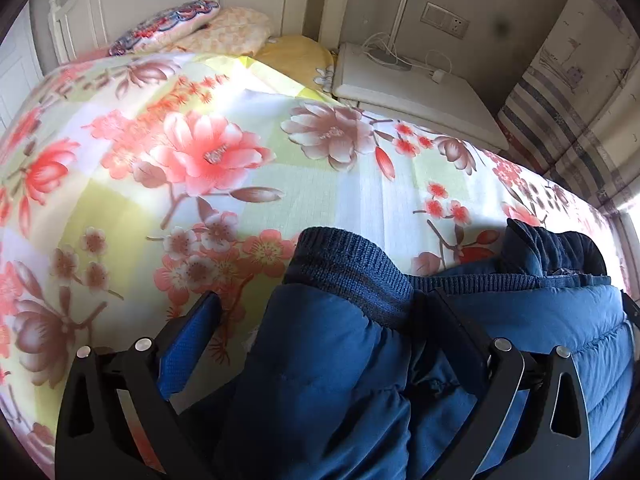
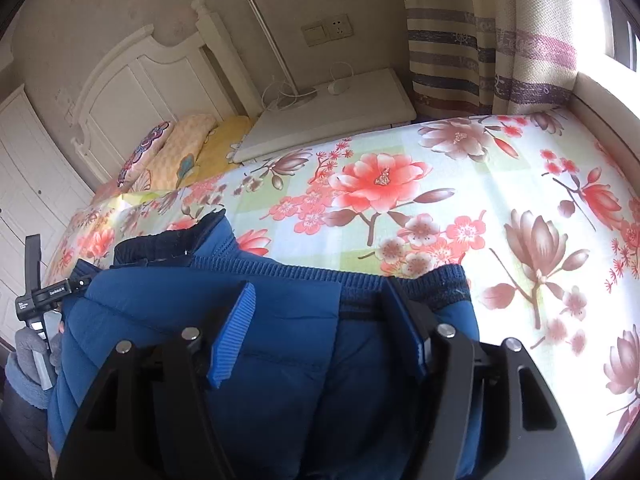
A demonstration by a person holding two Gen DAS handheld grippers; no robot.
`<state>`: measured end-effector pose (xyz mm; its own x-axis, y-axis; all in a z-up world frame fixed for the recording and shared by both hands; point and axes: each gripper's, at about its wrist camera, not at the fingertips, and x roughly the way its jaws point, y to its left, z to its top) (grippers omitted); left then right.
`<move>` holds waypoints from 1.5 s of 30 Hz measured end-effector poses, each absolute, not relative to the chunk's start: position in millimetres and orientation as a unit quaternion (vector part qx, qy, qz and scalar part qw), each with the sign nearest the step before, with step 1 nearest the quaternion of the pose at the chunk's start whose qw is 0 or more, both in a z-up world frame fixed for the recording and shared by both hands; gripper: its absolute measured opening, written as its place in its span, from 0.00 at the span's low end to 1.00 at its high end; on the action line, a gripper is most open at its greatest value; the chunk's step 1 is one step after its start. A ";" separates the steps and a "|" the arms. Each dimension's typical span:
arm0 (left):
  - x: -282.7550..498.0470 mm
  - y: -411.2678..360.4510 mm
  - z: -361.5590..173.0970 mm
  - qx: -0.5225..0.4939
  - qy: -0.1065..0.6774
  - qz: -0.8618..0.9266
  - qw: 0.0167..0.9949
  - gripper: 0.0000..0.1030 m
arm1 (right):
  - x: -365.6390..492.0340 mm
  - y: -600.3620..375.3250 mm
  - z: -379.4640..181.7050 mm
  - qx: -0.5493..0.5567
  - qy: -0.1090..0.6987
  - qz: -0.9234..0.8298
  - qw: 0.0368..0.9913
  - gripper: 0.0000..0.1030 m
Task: Fold large clothes
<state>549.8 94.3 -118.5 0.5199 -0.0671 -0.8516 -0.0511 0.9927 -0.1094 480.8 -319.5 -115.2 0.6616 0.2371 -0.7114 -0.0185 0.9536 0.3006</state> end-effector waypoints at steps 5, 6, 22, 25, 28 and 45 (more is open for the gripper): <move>512.5 62.3 -62.7 0.001 0.405 0.022 0.914 0.94 | 468.3 -277.1 -81.5 0.021 0.407 0.009 0.913 0.64; 504.8 46.6 -54.4 0.004 0.401 0.000 0.916 0.94 | 460.2 -262.6 -71.8 0.015 0.393 0.031 0.919 0.65; 493.5 -3.4 -87.3 0.043 0.427 -0.036 0.903 0.96 | 445.3 -141.4 -102.2 -0.107 0.435 0.120 0.886 0.79; 489.1 38.0 -83.0 0.046 0.418 0.006 0.907 0.96 | 436.1 -187.7 -84.9 -0.077 0.411 0.076 0.905 0.79; 495.9 76.5 -104.4 0.009 0.461 0.022 0.887 0.96 | 432.3 -247.9 -85.5 -0.053 0.416 -0.008 0.908 0.80; 497.6 96.5 -104.5 -0.045 0.467 0.037 0.882 0.96 | 435.0 -311.5 -113.1 0.068 0.423 -0.002 0.903 0.86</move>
